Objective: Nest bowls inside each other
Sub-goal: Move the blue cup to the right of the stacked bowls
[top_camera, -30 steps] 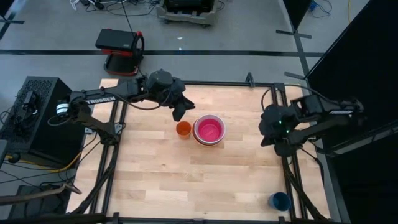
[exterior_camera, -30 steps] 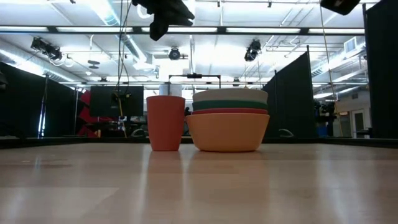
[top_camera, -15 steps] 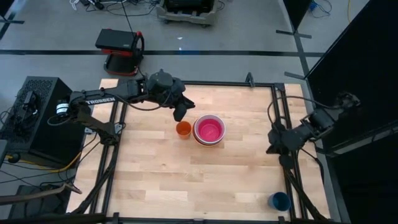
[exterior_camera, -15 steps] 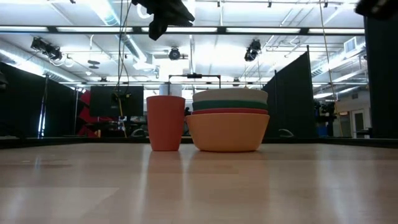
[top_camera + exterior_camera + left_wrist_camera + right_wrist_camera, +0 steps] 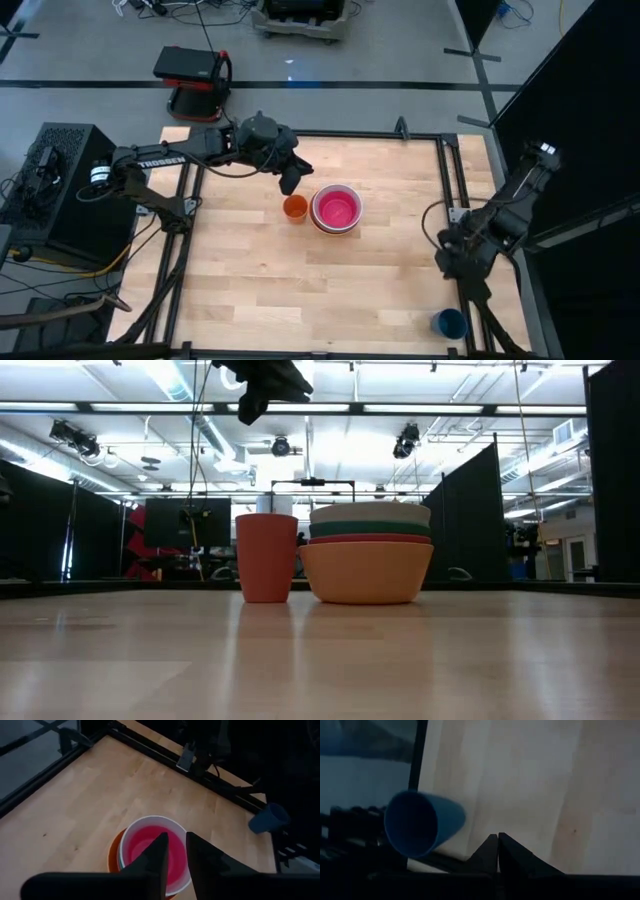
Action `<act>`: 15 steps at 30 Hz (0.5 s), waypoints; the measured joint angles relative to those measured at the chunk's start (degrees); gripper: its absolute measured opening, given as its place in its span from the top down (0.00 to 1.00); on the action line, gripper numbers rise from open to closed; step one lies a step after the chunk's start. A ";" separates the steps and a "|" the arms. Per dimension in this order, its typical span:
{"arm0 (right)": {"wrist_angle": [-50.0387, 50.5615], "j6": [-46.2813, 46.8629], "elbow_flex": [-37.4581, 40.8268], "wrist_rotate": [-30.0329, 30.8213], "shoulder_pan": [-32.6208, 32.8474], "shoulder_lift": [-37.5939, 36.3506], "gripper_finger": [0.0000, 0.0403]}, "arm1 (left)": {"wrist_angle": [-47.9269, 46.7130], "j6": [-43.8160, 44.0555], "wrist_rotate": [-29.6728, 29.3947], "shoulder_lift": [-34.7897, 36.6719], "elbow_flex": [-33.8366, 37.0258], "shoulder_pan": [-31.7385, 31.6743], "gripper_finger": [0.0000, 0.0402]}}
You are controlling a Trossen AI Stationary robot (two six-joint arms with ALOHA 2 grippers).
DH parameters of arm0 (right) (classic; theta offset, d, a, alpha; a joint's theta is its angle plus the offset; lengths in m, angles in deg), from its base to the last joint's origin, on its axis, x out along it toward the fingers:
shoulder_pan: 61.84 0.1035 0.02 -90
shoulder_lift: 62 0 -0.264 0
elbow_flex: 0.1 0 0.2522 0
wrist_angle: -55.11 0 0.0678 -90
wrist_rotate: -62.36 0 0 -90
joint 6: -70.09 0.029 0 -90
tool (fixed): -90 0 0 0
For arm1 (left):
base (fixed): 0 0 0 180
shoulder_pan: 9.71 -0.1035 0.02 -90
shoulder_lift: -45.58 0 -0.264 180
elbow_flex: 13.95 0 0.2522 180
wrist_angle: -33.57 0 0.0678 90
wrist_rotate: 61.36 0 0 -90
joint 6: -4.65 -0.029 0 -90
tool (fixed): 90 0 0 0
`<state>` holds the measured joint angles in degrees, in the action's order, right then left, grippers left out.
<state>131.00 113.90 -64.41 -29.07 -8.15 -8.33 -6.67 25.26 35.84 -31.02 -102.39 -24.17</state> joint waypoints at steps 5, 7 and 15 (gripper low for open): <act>-0.71 2.44 0.44 -0.01 5.18 2.48 1.00 | -0.02 0.54 -1.39 -0.02 0.00 0.00 0.87; -2.06 2.70 0.44 -0.06 5.77 3.35 1.00 | 0.00 0.59 -1.47 -0.15 0.00 0.00 0.87; -7.46 3.74 0.46 -0.22 8.13 6.81 0.98 | 0.07 0.77 -1.78 -0.69 -0.01 0.00 0.87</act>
<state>123.53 117.64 -63.95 -29.29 -0.02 -1.51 -6.60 26.04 34.06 -31.71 -102.40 -24.17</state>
